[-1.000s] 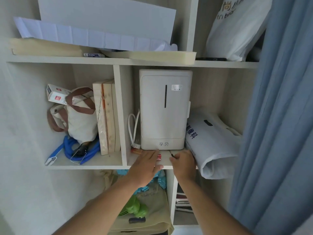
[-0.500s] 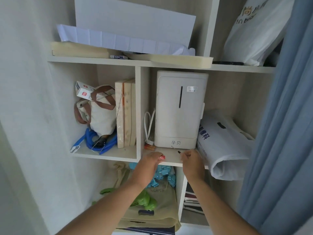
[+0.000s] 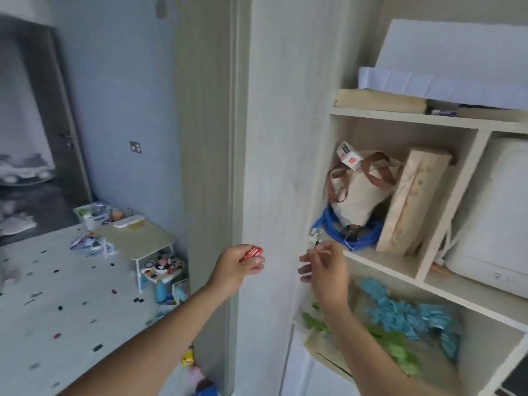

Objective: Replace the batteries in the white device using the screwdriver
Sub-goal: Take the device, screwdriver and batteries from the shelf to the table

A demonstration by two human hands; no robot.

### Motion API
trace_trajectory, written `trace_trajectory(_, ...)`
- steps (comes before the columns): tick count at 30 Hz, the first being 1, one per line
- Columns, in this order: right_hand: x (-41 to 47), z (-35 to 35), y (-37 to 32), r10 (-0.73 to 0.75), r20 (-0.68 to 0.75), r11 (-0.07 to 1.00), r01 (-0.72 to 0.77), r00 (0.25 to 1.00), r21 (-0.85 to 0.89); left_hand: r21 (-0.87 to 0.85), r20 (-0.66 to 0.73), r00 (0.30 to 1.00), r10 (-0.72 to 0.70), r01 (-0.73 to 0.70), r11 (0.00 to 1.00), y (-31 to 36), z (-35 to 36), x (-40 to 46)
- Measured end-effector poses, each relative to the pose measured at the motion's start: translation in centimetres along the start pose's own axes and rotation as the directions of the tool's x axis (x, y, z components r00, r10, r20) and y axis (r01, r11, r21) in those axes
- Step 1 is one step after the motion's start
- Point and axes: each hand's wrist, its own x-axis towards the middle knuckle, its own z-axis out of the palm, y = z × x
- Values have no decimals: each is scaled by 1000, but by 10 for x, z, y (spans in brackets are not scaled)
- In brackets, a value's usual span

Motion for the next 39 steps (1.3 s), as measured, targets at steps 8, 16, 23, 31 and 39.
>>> trace_trajectory(8, -101, 317, 9, 165, 551, 980, -197, 818, -2, 96, -331, 944, -23, 58, 994, 5, -323, -80)
trace_trajectory(16, -127, 468, 22, 241, 566, 970, -205, 789, -127, 165, -489, 872, -34, 131, 978, 7, -473, -106)
trace_trajectory(23, -111, 623, 60, 318, 626, 947, -272, 712, -171, 176, -550, 832, -71, 198, 964, -32, -609, -65)
trace_trajectory(31, -46, 796, 105, 342, 670, 932, -329, 659, -152, 258, -569, 816, -105, 298, 919, -75, -743, 39)
trace_trajectory(39, 15, 963, 150, 329, 645, 944, -250, 690, -215, 250, -604, 785, -137, 350, 903, -122, -887, 151)
